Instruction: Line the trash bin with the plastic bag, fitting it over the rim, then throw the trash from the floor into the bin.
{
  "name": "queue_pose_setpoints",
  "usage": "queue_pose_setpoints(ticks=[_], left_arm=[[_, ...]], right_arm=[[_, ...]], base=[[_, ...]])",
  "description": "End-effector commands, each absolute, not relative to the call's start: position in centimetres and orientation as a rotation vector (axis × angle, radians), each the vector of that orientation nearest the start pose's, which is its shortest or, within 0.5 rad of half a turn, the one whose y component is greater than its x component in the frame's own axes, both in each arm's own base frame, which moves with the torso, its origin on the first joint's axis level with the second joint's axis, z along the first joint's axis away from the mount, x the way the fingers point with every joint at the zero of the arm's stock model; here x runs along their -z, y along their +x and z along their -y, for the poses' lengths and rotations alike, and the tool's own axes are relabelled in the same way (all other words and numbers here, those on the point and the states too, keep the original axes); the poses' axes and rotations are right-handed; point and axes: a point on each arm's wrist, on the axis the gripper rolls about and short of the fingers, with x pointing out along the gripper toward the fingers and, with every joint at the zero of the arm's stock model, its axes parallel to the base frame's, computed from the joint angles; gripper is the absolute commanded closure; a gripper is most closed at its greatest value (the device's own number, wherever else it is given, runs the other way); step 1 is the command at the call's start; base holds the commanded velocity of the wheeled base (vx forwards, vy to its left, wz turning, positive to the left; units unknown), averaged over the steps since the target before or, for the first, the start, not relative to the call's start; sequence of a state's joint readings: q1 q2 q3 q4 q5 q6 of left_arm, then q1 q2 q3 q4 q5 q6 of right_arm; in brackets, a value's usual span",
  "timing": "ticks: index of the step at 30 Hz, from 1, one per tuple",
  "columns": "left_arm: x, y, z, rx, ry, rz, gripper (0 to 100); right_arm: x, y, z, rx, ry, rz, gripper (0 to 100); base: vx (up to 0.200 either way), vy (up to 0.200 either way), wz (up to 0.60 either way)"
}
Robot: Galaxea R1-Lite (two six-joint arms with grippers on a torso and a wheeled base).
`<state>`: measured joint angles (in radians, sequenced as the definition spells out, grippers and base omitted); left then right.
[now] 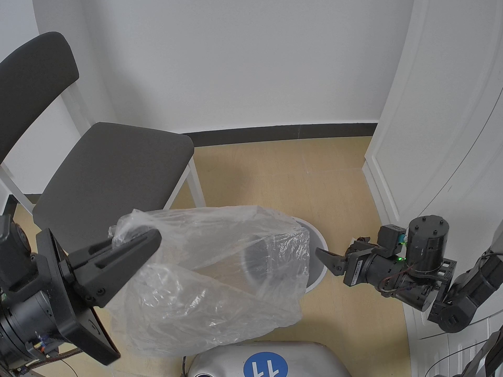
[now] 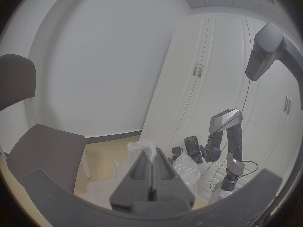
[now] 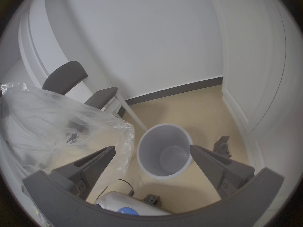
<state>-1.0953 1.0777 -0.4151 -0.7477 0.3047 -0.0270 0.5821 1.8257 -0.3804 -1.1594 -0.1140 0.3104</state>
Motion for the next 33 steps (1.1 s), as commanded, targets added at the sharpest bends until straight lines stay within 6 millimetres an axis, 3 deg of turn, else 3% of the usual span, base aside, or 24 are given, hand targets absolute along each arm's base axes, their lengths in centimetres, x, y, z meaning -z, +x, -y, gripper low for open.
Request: queue_pose_setpoints(ticks=[1,10,30,31,33], left_arm=[[-22.6,7.0,12.4,0.800,-0.087,0.061,100],[-22.6,6.6,12.3,0.821,-0.091,0.066,100],[-22.5,6.4,12.3,0.835,-0.085,0.065,100],[-22.5,6.4,12.3,0.835,-0.085,0.065,100],[-22.5,6.4,12.3,0.835,-0.085,0.065,100]], right_arm=[[-7.3,22.8,-16.2,-0.450,0.203,-0.406,0],[-6.1,23.1,-16.9,-0.462,0.214,-0.402,0],[-6.8,23.5,-17.3,-0.472,0.286,-0.337,0],[-6.8,23.5,-17.3,-0.472,0.286,-0.337,100],[-6.9,23.6,-17.2,-0.469,0.288,-0.334,100]], base=[[0.000,0.000,0.00],[0.000,0.000,0.00],[0.000,0.000,0.00],[0.000,0.000,0.00],[0.000,0.000,0.00]])
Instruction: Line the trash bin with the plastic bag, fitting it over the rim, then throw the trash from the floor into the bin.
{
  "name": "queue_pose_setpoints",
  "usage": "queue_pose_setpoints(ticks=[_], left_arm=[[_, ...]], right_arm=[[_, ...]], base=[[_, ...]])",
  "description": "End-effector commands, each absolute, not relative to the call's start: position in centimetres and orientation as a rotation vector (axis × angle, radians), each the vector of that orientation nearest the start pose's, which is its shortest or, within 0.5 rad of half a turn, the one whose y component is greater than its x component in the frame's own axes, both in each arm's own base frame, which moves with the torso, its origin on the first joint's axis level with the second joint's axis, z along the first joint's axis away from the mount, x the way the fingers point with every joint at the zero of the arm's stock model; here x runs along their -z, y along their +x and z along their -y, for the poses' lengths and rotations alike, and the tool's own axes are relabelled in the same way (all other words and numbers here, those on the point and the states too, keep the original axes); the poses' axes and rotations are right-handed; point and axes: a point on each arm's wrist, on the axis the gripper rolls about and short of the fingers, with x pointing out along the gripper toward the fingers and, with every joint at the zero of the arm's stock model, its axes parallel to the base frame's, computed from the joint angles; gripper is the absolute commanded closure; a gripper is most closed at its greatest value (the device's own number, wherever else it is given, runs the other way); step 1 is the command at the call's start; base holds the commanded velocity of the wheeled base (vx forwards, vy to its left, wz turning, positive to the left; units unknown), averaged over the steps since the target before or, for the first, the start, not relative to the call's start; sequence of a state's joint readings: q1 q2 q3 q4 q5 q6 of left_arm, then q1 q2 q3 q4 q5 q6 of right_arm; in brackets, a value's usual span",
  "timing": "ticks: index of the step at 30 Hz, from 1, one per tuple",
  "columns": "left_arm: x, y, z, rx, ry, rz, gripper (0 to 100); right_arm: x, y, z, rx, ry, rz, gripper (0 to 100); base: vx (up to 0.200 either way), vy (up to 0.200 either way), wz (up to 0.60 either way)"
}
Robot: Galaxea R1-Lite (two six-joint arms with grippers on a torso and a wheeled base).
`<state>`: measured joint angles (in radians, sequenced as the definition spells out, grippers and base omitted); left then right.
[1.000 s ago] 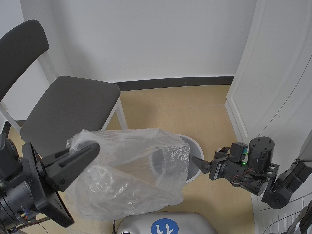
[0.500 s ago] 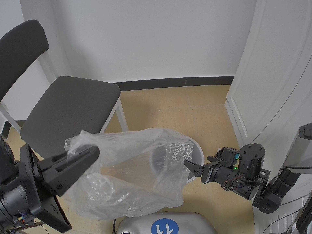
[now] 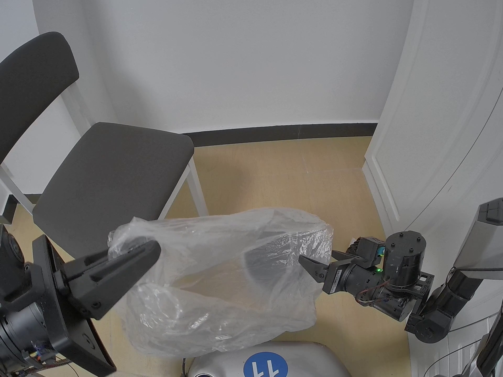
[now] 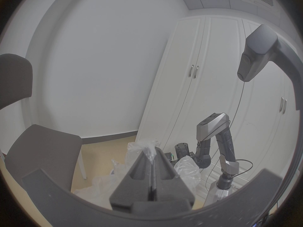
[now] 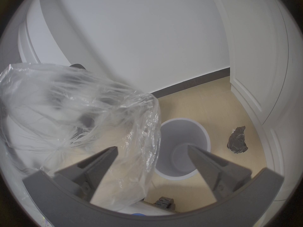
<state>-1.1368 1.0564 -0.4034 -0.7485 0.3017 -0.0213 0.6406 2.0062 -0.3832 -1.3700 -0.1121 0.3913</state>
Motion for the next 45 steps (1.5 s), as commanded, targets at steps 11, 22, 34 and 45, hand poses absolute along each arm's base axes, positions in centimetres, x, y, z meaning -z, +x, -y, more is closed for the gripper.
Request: queue_pose_setpoints(ticks=[11,22,34,45], left_arm=[[-22.4,6.4,12.3,0.835,-0.082,0.061,100],[-22.2,6.9,12.6,0.818,-0.075,0.036,100],[-19.8,10.8,15.2,0.677,-0.027,-0.113,100],[-16.1,15.4,18.6,0.560,-0.046,-0.297,100]], right_arm=[[-7.4,23.8,-17.0,-0.461,0.305,-0.286,100],[-10.0,24.4,-14.4,-0.391,0.291,-0.184,100],[-17.1,21.7,-10.1,-0.306,0.227,-0.234,100],[-20.5,17.1,-8.6,-0.386,0.205,-0.266,100]], base=[[0.000,0.000,0.00],[0.000,0.000,0.00],[0.000,0.000,0.00],[0.000,0.000,0.00]])
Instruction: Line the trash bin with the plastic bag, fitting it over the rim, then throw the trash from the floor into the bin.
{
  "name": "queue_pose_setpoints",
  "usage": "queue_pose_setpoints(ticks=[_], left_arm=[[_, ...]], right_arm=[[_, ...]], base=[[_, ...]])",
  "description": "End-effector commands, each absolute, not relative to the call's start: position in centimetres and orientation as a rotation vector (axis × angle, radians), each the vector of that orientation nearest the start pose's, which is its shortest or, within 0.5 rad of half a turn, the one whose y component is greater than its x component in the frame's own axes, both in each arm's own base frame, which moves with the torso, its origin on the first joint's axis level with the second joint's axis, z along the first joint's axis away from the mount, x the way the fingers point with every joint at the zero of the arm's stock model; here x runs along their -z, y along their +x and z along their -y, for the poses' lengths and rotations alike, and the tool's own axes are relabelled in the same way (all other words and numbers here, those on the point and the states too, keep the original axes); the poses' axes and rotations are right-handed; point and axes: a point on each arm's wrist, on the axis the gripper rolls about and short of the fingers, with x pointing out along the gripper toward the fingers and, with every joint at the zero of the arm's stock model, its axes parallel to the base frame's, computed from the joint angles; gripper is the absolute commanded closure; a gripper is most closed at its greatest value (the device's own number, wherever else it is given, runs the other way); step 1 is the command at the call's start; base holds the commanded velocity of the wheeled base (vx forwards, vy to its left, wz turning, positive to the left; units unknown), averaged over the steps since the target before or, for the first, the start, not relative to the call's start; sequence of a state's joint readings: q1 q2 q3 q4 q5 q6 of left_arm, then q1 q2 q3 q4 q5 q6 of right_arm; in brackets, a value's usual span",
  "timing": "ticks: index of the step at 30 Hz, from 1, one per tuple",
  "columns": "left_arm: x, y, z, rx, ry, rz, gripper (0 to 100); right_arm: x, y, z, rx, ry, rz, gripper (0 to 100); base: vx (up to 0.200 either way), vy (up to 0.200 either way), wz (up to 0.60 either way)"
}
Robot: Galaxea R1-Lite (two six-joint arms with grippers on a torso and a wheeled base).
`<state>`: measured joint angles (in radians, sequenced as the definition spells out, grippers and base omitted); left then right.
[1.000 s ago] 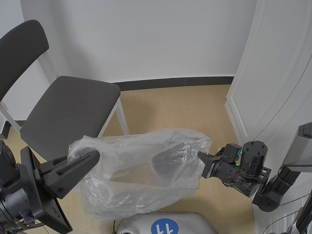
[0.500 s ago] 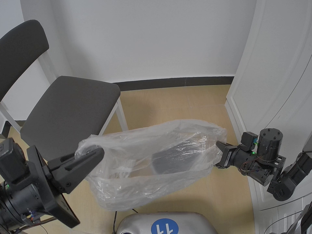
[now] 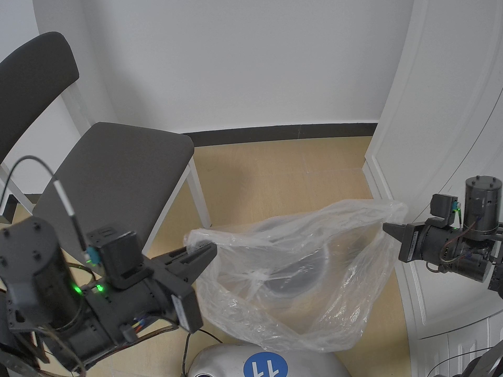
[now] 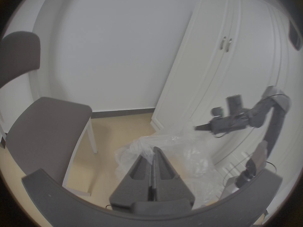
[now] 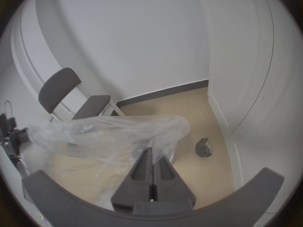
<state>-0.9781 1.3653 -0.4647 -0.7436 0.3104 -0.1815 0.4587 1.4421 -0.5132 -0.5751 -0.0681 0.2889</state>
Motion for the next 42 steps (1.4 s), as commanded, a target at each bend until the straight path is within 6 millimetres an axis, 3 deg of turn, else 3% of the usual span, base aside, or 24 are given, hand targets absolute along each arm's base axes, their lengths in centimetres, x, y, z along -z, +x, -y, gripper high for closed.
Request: queue_pose_setpoints(ticks=[1,13,22,30,42], left_arm=[[-16.1,15.4,18.6,0.560,-0.046,-0.297,100],[-16.7,18.5,16.7,0.422,-0.076,-0.270,100],[-17.6,19.8,15.1,0.346,-0.098,-0.231,100],[-19.3,19.0,14.1,0.343,-0.127,-0.179,100],[-20.2,18.4,12.8,0.351,-0.120,-0.142,100]], right_arm=[[-20.5,17.1,-8.6,-0.386,0.205,-0.266,100],[-20.1,16.1,-7.9,-0.373,0.092,-0.301,100],[-19.2,15.5,-7.4,-0.371,0.007,-0.309,100],[-18.7,15.6,-7.1,-0.359,-0.024,-0.321,100],[-18.0,16.0,-6.0,-0.303,-0.097,-0.338,100]], base=[[0.000,0.000,0.00],[0.000,0.000,0.00],[0.000,0.000,0.00],[0.000,0.000,0.00],[0.000,0.000,0.00]])
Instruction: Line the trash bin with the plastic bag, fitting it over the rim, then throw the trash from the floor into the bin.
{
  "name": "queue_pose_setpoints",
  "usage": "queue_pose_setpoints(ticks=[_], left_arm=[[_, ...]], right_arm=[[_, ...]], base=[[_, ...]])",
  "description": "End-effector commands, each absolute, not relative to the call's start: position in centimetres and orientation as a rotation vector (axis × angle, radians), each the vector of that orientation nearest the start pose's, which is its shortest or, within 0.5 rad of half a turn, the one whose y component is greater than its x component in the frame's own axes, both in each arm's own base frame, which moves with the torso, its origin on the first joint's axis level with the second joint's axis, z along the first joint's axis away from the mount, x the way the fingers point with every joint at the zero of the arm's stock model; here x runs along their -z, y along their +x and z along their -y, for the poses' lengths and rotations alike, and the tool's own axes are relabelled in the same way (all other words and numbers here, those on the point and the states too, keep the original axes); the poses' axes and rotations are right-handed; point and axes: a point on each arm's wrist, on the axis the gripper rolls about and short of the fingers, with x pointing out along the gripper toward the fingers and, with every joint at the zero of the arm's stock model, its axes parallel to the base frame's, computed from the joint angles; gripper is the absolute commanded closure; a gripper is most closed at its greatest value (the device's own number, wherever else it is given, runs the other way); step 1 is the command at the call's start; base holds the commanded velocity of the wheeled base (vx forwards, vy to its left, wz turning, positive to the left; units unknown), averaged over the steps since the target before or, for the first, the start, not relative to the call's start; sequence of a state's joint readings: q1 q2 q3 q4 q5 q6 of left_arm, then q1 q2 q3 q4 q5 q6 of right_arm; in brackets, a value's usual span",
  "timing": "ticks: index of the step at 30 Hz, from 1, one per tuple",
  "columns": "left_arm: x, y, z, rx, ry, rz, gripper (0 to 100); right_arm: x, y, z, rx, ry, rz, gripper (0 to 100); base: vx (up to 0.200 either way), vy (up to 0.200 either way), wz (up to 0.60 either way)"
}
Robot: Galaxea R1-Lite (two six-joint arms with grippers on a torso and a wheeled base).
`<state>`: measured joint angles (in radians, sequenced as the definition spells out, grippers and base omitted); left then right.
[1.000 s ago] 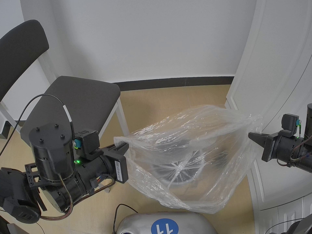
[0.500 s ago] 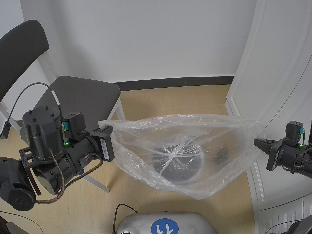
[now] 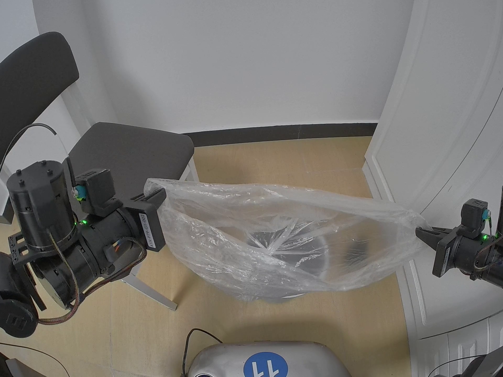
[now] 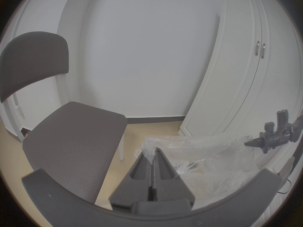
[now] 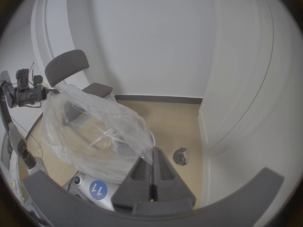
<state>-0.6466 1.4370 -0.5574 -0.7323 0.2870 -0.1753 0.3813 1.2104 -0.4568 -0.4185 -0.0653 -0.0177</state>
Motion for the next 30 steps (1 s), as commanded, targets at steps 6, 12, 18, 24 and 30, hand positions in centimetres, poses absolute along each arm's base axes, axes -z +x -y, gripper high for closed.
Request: queue_pose_setpoints(ticks=[6,12,18,24,30], left_arm=[[-20.2,18.3,12.3,0.375,-0.123,-0.143,100],[-20.1,18.4,12.2,0.368,-0.122,-0.144,100],[-20.1,18.7,11.8,0.348,-0.119,-0.143,100],[-19.8,19.2,11.6,0.328,-0.115,-0.157,100],[-19.6,19.7,11.2,0.330,-0.116,-0.167,100]], right_arm=[[-17.6,16.1,-5.5,-0.283,-0.134,-0.350,100],[-17.4,16.2,-5.2,-0.266,-0.140,-0.357,100],[-17.4,16.3,-4.7,-0.238,-0.163,-0.355,100],[-17.3,16.4,-4.4,-0.224,-0.166,-0.360,100],[-17.0,16.5,-3.8,-0.204,-0.198,-0.372,100]], base=[[0.000,0.000,0.00],[0.000,0.000,0.00],[0.000,0.000,0.00],[0.000,0.000,0.00],[0.000,0.000,0.00]])
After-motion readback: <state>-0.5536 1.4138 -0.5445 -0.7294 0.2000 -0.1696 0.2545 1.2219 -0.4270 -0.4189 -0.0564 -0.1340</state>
